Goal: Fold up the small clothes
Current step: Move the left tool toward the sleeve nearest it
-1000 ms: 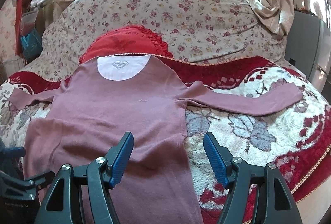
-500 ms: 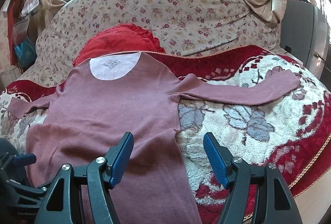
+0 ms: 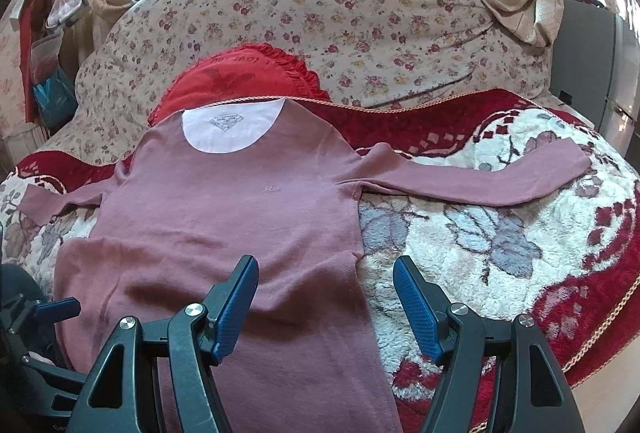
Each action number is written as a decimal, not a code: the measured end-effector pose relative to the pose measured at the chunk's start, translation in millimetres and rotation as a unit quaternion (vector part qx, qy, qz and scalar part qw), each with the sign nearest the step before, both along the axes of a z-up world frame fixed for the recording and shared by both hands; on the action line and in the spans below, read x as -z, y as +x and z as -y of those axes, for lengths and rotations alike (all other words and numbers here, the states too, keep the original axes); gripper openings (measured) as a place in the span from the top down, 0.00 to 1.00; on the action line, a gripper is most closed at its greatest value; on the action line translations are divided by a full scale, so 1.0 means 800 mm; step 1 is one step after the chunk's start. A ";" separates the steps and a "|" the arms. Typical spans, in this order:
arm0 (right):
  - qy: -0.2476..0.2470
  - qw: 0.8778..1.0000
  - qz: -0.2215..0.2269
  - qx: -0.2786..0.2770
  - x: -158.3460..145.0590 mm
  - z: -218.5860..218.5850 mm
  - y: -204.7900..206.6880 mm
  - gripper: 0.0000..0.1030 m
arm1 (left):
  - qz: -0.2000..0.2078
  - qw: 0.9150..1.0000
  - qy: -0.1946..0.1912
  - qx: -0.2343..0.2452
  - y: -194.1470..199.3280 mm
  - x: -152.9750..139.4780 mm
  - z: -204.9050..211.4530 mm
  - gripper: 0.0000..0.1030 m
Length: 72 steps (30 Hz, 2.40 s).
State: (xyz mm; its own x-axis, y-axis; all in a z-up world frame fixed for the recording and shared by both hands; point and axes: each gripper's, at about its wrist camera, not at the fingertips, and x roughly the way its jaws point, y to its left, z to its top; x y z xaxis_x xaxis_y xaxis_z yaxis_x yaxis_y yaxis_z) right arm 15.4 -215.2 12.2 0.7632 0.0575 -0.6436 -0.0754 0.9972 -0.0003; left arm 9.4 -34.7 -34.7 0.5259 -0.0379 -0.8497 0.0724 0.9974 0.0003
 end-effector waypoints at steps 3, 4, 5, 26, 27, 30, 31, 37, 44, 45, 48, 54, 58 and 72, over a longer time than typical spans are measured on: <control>0.008 1.000 -0.003 -0.003 -0.002 0.004 -0.004 0.34 | 0.010 1.000 0.014 -0.001 -0.010 -0.011 0.006 0.00; 0.011 1.000 -0.003 -0.005 -0.004 0.006 -0.006 0.34 | 0.016 1.000 0.020 -0.001 -0.014 -0.017 0.009 0.00; 0.015 1.000 -0.003 -0.009 -0.007 0.008 -0.009 0.34 | 0.021 0.999 0.024 -0.001 -0.018 -0.021 0.011 0.00; 0.012 0.998 -0.059 0.026 0.013 0.041 -0.019 0.34 | 0.116 0.990 -0.019 0.077 -0.040 -0.065 0.022 0.00; 0.009 0.998 -0.059 0.026 0.014 0.040 -0.017 0.34 | 0.103 0.991 -0.015 0.081 -0.034 -0.058 0.021 0.00; 0.001 0.997 -0.065 0.029 0.019 0.035 -0.013 0.34 | 0.075 0.993 -0.022 0.086 -0.025 -0.043 0.014 0.00; 0.001 0.997 -0.066 0.029 0.021 0.033 -0.010 0.34 | 0.071 0.994 -0.024 0.085 -0.023 -0.039 0.012 0.00; -0.013 0.998 -0.050 0.026 0.020 0.012 0.001 0.34 | 0.065 0.992 -0.033 0.100 -0.017 -0.026 0.003 0.01; -0.024 0.999 0.013 0.032 0.003 -0.011 0.011 0.34 | 0.115 0.987 -0.073 0.081 0.000 -0.076 -0.049 0.01; -0.023 0.999 0.016 0.034 0.004 -0.015 0.015 0.34 | 0.124 0.987 -0.082 0.061 0.009 -0.089 -0.071 0.01; -0.024 0.999 0.012 0.033 0.007 -0.027 0.027 0.34 | 0.142 0.983 -0.112 0.007 0.036 -0.126 -0.148 0.01; -0.038 0.999 0.004 -0.007 0.019 -0.066 0.044 0.34 | 0.143 0.973 -0.087 -0.162 0.073 -0.129 -0.350 0.01; -0.045 0.998 0.013 -0.041 0.020 -0.090 0.044 0.34 | 0.133 0.953 -0.052 -0.268 0.064 -0.077 -0.467 0.01; -0.048 0.993 -0.008 -0.111 0.038 -0.134 0.047 0.34 | 0.191 0.935 -0.111 -0.276 0.055 -0.002 -0.623 0.03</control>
